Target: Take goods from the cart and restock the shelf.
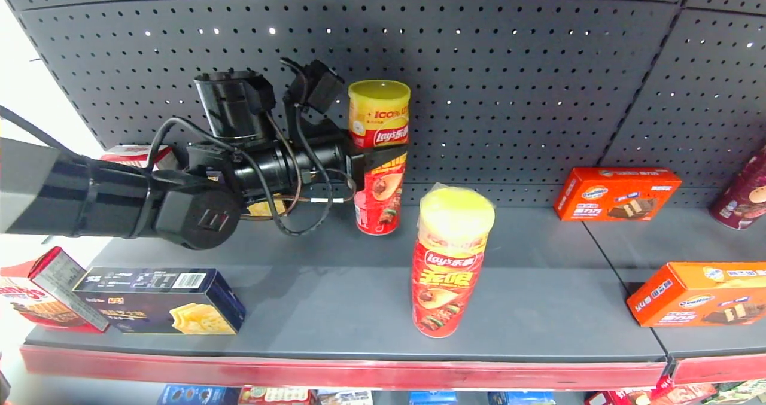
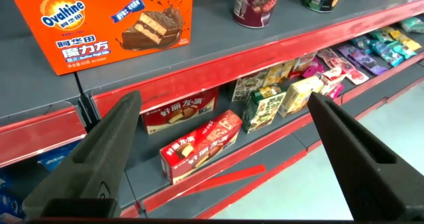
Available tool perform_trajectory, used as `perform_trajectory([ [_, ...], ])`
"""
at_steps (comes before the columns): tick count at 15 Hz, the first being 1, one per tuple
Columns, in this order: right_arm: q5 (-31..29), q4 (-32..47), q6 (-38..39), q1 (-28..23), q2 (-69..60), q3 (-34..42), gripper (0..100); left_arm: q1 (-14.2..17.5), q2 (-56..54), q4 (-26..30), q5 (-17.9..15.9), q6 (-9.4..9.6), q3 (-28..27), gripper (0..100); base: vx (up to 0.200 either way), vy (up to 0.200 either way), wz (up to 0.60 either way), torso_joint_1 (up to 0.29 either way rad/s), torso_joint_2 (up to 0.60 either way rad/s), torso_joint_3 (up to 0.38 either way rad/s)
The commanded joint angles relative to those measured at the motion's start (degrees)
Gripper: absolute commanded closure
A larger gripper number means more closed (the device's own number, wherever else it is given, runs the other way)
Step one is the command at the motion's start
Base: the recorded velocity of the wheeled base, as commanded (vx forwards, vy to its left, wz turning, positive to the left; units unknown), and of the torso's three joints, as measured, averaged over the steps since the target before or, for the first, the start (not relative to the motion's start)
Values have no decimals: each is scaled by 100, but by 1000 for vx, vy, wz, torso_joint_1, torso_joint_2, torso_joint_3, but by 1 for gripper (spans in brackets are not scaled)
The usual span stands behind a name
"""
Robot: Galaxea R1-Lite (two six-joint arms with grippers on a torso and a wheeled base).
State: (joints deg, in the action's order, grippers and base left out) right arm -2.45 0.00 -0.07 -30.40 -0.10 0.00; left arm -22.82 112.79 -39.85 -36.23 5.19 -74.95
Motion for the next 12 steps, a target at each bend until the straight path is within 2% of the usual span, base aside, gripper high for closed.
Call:
perform_trajectory([
  [1, -1, 0, -1, -1, 10, 0, 0, -82, 349, -5, 2, -1, -81, 100, 0, 0, 0, 0, 0, 0],
  [12, -1, 0, -1, -1, 10, 0, 0, -152, 1114, 4, 28, -27, -960, 100, 0, 0, 0, 0, 0, 0],
])
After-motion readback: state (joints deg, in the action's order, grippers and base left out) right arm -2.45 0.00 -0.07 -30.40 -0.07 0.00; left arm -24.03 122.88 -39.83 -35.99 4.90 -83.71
